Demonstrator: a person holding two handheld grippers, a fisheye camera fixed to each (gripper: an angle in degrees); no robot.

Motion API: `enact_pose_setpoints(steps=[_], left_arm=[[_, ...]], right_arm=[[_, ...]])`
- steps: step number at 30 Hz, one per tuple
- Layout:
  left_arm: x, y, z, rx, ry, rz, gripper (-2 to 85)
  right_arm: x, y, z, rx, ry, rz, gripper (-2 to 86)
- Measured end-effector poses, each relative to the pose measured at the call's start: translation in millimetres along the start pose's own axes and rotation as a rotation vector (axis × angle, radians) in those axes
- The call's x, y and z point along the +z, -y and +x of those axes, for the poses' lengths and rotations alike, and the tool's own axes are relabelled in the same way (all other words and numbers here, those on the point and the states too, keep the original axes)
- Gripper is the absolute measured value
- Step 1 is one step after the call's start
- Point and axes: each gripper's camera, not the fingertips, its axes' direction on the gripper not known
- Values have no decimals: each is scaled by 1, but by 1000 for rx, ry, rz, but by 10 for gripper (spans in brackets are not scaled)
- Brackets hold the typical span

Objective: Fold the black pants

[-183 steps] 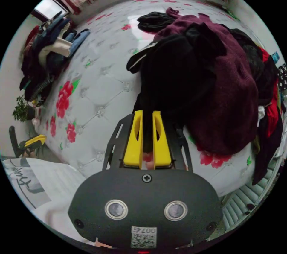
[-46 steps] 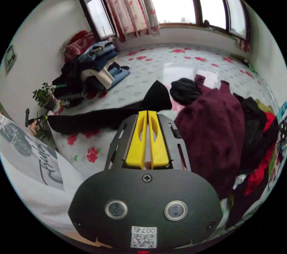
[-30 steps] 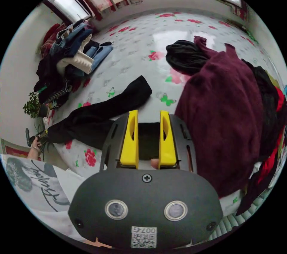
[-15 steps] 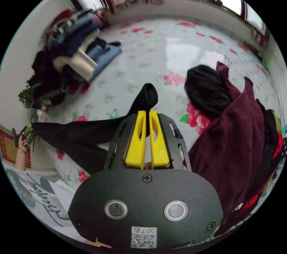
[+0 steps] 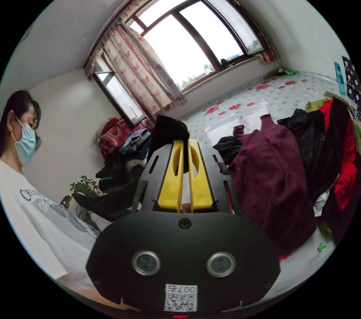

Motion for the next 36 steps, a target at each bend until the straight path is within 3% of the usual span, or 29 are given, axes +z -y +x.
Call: enact_pose_setpoints(steps=[5,8,9,11,13,17,22,25,28,30,36], left_arm=[[59,20,15,32,85,-30,-7],[145,28,5,55,79,-159,2],[179,24,-7,16,152,-222,17],[216,11,-24,-48,264,-320,48],[230,-7,-35,-88,314,-368,62],[236,-69,-43,-73,394,-481,65],[250,-142,-53,-160,429,-679,74],[272,-171,-36,-146,450,-756,83],[310,-197,-11,-66,510,-858,89],[336,-210,23,159,650,-866,68],[393,-237,78,505,713,-970,6]], right_arm=[[38,33,-18,-40,52,20,5],[100,58,-32,-62,21,-4,17],[132,63,-34,-70,-31,-37,27],[182,60,-26,-15,-110,-124,42],[236,38,-7,44,-168,-341,56],[259,-29,-1,13,-196,-514,63],[268,-136,-23,-210,-266,-870,73],[278,-163,-42,-373,-313,-980,79],[298,-169,-50,-444,-345,-998,83],[316,-171,-46,-441,-368,-1007,80],[344,-168,-24,-359,-414,-1029,28]])
